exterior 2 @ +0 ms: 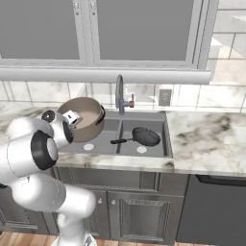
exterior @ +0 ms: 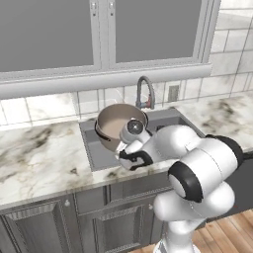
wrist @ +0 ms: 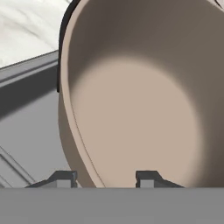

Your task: Move the pot and pan from the stove into the sink.

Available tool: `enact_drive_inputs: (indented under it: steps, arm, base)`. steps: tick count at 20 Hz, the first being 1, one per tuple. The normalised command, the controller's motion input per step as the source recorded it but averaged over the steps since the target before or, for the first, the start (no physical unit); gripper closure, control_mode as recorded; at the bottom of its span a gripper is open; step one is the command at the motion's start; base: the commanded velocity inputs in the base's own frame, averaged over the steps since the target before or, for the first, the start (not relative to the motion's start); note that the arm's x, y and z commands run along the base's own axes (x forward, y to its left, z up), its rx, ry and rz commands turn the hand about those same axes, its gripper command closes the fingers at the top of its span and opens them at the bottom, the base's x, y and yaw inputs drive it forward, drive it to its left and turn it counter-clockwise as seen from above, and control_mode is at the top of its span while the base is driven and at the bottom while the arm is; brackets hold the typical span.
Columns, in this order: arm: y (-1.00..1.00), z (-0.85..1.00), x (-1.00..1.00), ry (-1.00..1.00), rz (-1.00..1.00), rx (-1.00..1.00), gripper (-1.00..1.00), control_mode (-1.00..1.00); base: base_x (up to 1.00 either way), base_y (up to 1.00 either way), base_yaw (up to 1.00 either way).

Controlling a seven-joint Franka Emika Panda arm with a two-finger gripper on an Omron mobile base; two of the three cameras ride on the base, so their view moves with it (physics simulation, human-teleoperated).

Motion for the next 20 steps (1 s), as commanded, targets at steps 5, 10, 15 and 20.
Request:
enact_drive_inputs:
  steps: [5, 10, 15, 20]
  arm:
    - [0.12, -0.07, 0.20, 0.00, -0.02, 0.01, 1.00, -1.00]
    - [0.00, 0.00, 0.05, 0.00, 0.00, 0.00, 1.00, -1.00]
    - [0.00, -0.13, 0.22, 0.00, 0.00, 0.00, 1.00, -1.00]
    - [0.00, -0.17, 0.33, 0.01, 0.00, 0.00, 1.00, -1.00]
  base:
    - [0.00, 0.00, 0.00]
    - [0.00, 0.00, 0.00]
    - [0.00, 0.00, 0.00]
    - [0.00, 0.00, 0.00]
